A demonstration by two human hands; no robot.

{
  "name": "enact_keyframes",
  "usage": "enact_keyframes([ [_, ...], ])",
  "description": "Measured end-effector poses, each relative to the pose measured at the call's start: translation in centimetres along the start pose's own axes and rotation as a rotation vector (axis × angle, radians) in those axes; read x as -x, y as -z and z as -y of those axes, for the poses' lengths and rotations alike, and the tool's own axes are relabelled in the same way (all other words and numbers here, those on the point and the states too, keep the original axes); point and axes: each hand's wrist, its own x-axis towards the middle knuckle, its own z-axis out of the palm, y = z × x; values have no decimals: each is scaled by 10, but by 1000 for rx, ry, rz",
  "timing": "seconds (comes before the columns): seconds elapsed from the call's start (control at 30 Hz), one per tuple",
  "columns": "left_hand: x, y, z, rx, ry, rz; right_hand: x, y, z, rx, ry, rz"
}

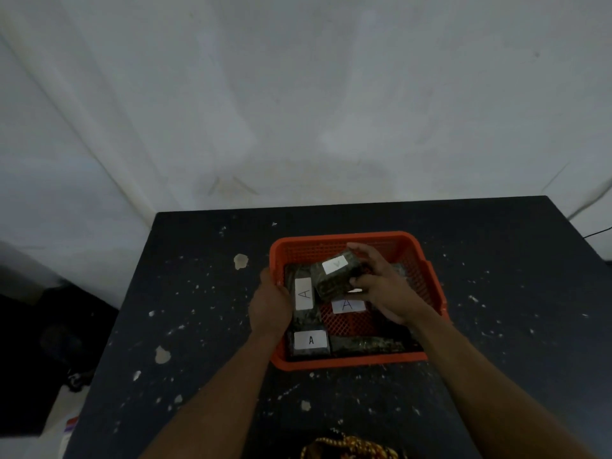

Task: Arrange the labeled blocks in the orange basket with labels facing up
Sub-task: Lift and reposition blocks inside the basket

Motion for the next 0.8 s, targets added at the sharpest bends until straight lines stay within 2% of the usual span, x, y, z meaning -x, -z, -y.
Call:
enact_keyframes([
  [0.07,1,0,-1,1,-12,-2,0,-2,-6,-168,-29,-48],
  [0.17,2,1,-2,-16,-20,-17,2,-6,-17,-450,-81,-219],
  [0.2,2,1,-3,-19,-15,-18,3,-7,-21,-439,-85,-266],
  [0.33,3,2,-2,-15,-18,-18,0,-11,-32,-65,-116,-376],
  [0.5,4,3,-4,-3,-11,-6,-4,-5,-34,-98,-51,-404],
  [0.63,3,4,-5,7,3,-11,-6,2,-30,-119,-99,-430],
  [0.8,4,4,-6,15,2,2,-4,5,-17,102,-65,-377],
])
